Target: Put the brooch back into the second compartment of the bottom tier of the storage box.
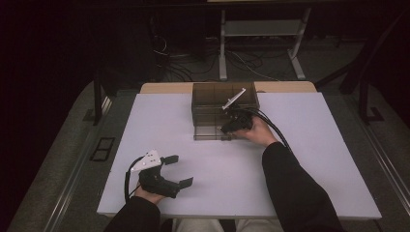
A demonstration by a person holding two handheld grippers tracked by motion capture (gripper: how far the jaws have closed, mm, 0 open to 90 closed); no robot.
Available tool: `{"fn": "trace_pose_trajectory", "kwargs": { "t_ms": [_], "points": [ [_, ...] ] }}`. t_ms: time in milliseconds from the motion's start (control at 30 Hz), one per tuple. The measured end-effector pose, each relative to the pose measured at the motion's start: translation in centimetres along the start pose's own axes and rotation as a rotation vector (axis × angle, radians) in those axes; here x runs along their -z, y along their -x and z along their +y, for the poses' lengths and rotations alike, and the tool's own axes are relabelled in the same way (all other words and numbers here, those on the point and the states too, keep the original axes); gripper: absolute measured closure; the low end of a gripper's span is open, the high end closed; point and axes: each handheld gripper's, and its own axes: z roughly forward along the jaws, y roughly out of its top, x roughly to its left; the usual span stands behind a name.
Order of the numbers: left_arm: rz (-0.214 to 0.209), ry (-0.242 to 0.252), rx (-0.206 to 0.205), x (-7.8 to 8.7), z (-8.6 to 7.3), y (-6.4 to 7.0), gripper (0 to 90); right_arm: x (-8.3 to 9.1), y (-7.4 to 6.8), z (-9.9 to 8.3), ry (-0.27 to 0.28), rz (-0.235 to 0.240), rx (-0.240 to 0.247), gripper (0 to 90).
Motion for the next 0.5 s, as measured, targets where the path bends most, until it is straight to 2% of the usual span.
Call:
{"fn": "trace_pose_trajectory", "kwargs": {
  "t_ms": [300, 500],
  "points": [
    [-0.002, 0.002, 0.0, 0.0, 0.01, 0.05, 0.0, -0.26, -0.08, -0.09, -0.001, -0.003, -0.002, 77.7],
    [-0.004, 0.001, -0.001, -0.03, 0.02, 0.1, 0.0, 0.37, -0.35, -0.2, 0.016, -0.01, -0.009, 76.8]
  ]
}}
